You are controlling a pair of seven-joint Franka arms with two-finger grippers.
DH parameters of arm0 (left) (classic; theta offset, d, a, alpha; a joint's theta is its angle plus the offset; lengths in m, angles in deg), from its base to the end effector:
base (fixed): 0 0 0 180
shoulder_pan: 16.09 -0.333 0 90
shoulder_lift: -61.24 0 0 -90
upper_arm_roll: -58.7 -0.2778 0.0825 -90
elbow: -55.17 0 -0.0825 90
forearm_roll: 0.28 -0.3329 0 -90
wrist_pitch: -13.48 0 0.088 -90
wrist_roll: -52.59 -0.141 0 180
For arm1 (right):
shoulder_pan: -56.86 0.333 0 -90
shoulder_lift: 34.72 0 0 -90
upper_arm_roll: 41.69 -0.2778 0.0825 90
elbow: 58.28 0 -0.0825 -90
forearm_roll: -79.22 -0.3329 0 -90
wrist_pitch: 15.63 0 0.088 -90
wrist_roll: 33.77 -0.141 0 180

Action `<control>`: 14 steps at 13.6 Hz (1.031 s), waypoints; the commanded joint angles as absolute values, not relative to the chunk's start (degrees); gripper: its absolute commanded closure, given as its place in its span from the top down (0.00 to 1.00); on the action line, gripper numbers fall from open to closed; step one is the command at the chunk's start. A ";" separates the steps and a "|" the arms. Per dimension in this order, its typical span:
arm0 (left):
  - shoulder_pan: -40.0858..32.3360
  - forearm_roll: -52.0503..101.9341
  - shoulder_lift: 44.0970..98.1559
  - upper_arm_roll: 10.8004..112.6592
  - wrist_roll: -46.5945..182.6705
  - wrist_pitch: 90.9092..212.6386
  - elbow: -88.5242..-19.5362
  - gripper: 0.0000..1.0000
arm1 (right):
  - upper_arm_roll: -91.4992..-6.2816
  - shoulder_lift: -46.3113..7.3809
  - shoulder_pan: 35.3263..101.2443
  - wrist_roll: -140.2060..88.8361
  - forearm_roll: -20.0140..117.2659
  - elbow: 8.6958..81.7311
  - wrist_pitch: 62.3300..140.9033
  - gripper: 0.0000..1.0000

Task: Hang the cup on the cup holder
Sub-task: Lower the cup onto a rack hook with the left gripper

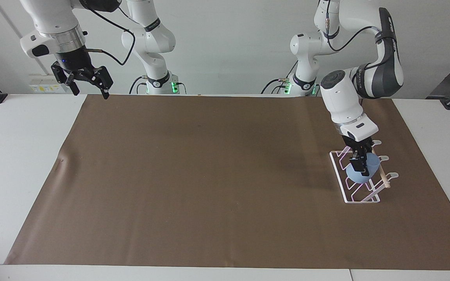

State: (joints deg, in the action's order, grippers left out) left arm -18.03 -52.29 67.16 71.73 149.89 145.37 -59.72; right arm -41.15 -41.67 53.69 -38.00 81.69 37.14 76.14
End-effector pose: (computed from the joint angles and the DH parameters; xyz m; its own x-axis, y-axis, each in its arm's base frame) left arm 0.5582 -0.0701 0.3956 0.4178 0.6246 0.6598 0.7931 -0.6050 0.0706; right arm 0.4734 -0.0369 0.5745 0.9888 -0.1366 0.0605 -0.1390 -0.9896 0.0376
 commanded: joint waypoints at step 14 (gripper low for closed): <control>-18.82 -53.63 66.60 72.15 149.36 146.72 -60.67 0.70 | -41.60 -39.90 53.69 -37.55 81.76 34.09 72.79 1.00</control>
